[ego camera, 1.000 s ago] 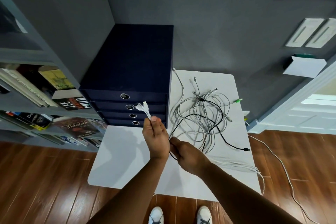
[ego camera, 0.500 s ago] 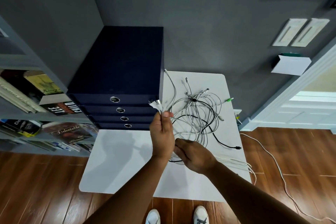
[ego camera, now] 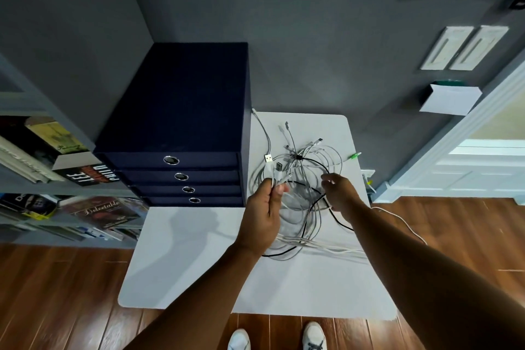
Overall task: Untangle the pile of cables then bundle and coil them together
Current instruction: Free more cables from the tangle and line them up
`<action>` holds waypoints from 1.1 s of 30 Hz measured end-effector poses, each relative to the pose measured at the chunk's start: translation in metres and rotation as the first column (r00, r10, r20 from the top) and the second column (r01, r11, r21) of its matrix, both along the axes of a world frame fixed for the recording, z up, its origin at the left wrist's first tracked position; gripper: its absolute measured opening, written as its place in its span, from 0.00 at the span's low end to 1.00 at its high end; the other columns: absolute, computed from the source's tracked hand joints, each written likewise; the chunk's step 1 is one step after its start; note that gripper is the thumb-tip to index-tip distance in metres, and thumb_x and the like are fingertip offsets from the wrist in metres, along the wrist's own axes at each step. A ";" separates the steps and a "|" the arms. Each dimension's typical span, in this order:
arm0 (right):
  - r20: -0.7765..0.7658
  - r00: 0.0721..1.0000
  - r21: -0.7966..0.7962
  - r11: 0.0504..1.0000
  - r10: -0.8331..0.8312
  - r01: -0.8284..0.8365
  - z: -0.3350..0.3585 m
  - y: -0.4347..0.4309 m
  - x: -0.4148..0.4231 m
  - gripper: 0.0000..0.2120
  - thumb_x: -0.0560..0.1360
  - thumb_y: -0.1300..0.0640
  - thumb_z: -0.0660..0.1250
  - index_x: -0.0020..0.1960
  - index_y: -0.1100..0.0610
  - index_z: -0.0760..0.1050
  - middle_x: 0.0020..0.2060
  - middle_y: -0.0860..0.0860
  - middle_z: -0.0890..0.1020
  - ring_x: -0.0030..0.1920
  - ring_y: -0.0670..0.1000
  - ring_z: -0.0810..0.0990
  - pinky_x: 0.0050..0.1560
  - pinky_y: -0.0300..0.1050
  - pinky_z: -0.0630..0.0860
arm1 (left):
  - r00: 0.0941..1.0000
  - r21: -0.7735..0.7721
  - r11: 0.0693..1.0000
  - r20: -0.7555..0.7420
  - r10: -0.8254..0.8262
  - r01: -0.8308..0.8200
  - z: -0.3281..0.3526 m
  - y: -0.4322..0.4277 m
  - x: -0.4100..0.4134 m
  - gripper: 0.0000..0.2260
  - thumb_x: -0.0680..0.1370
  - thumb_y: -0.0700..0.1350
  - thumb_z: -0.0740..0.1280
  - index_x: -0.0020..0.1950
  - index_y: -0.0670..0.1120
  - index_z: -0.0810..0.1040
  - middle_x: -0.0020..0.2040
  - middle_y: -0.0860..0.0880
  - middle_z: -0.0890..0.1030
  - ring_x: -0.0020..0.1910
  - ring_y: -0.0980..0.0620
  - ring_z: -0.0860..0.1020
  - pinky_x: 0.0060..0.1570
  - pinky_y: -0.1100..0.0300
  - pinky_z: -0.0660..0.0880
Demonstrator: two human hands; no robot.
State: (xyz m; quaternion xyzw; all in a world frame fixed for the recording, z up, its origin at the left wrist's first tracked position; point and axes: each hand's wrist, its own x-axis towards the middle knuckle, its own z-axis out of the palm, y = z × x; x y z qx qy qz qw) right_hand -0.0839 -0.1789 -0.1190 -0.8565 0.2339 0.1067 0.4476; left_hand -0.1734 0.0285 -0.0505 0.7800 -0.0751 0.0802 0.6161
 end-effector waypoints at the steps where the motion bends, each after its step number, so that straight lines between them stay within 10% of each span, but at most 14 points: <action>1: -0.053 0.999 0.048 0.999 -0.013 0.015 -0.001 0.002 0.001 0.09 0.79 0.60 0.61 0.55 0.55 0.79 0.42 0.57 0.79 0.37 0.55 0.76 0.35 0.41 0.71 | 1.000 0.016 1.000 -0.015 -0.010 0.011 0.000 0.001 0.002 0.15 0.84 0.46 0.56 0.50 0.35 0.75 0.36 0.55 0.78 0.41 0.53 0.74 0.36 0.70 0.67; 7: 0.213 0.942 0.307 0.933 -0.258 0.186 0.036 0.022 -0.004 0.07 0.75 0.68 0.65 0.46 0.60 0.81 0.32 0.52 0.79 0.28 0.50 0.72 0.25 0.37 0.65 | 0.992 0.078 0.997 -0.122 0.010 0.000 -0.010 0.003 0.023 0.13 0.85 0.49 0.57 0.48 0.44 0.75 0.38 0.58 0.77 0.36 0.62 0.74 0.40 0.62 0.71; 14: 0.343 0.879 0.727 0.686 -0.330 -0.026 0.096 0.047 -0.011 0.15 0.74 0.71 0.68 0.57 0.58 0.75 0.38 0.52 0.82 0.39 0.45 0.81 0.35 0.38 0.73 | 0.906 -0.227 0.966 -0.423 0.021 -0.128 0.003 -0.014 0.059 0.14 0.85 0.49 0.58 0.44 0.47 0.75 0.28 0.54 0.67 0.25 0.56 0.63 0.26 0.63 0.61; 24: 0.427 0.898 0.664 0.712 -0.109 -0.230 0.106 0.049 -0.050 0.13 0.74 0.73 0.67 0.53 0.60 0.81 0.36 0.56 0.80 0.35 0.47 0.77 0.38 0.36 0.74 | 0.834 -0.486 0.836 -0.547 -0.064 -0.254 0.039 -0.038 0.087 0.15 0.85 0.49 0.59 0.45 0.45 0.80 0.37 0.49 0.79 0.24 0.57 0.64 0.22 0.67 0.59; 33: 0.453 0.890 0.489 0.819 0.055 -0.300 0.090 0.038 -0.061 0.16 0.73 0.75 0.65 0.52 0.60 0.84 0.39 0.56 0.83 0.36 0.46 0.75 0.39 0.34 0.71 | 0.866 -0.471 0.835 -0.501 0.013 -0.285 0.048 -0.045 0.089 0.15 0.85 0.49 0.58 0.44 0.46 0.79 0.26 0.55 0.69 0.27 0.56 0.68 0.25 0.63 0.62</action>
